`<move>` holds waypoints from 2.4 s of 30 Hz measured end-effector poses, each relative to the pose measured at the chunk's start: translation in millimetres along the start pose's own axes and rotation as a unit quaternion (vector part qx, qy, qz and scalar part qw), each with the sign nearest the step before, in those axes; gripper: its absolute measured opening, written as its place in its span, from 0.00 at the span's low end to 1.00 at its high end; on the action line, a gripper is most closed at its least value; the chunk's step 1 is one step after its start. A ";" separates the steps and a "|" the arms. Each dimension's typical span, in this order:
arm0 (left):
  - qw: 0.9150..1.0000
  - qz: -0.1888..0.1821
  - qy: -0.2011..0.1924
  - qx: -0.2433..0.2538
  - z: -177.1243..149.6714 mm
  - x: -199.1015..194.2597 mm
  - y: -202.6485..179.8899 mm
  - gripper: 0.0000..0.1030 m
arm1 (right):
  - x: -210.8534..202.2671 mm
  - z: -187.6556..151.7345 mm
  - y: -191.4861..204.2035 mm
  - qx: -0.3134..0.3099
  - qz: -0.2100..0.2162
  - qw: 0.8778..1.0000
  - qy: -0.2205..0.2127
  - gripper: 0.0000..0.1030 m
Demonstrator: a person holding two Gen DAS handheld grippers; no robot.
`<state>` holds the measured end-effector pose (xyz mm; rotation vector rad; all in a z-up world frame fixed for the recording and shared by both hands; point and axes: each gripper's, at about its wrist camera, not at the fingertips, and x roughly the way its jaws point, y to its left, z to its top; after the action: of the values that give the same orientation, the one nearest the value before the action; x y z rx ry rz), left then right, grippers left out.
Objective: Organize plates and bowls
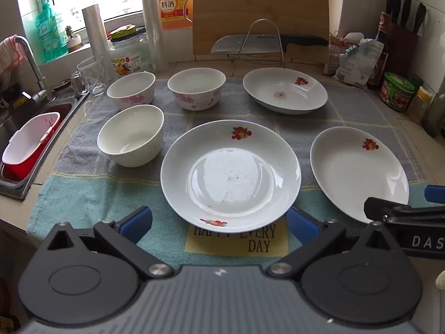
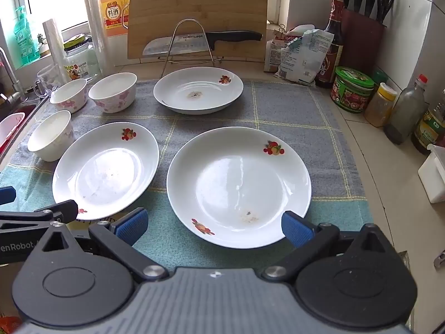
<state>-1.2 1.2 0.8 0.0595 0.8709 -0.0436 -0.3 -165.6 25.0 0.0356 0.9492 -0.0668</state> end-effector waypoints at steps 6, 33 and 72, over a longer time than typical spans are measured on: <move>1.000 0.004 -0.001 0.002 -3.1 -3.9 2.9 0.99 | -1.1 0.1 1.1 -0.003 0.000 1.000 -0.004 1.00; 1.000 0.004 0.008 -0.008 0.9 -1.5 3.5 0.99 | -5.8 2.4 0.4 -0.003 0.006 1.000 -0.009 1.00; 1.000 0.006 0.009 -0.015 4.7 -6.9 5.7 0.99 | -9.2 4.0 2.0 -0.011 0.007 1.000 -0.019 1.00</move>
<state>-1.7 6.6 9.3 0.0375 0.8885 -0.0200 -2.2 -163.4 34.9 0.0201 0.9105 -0.0445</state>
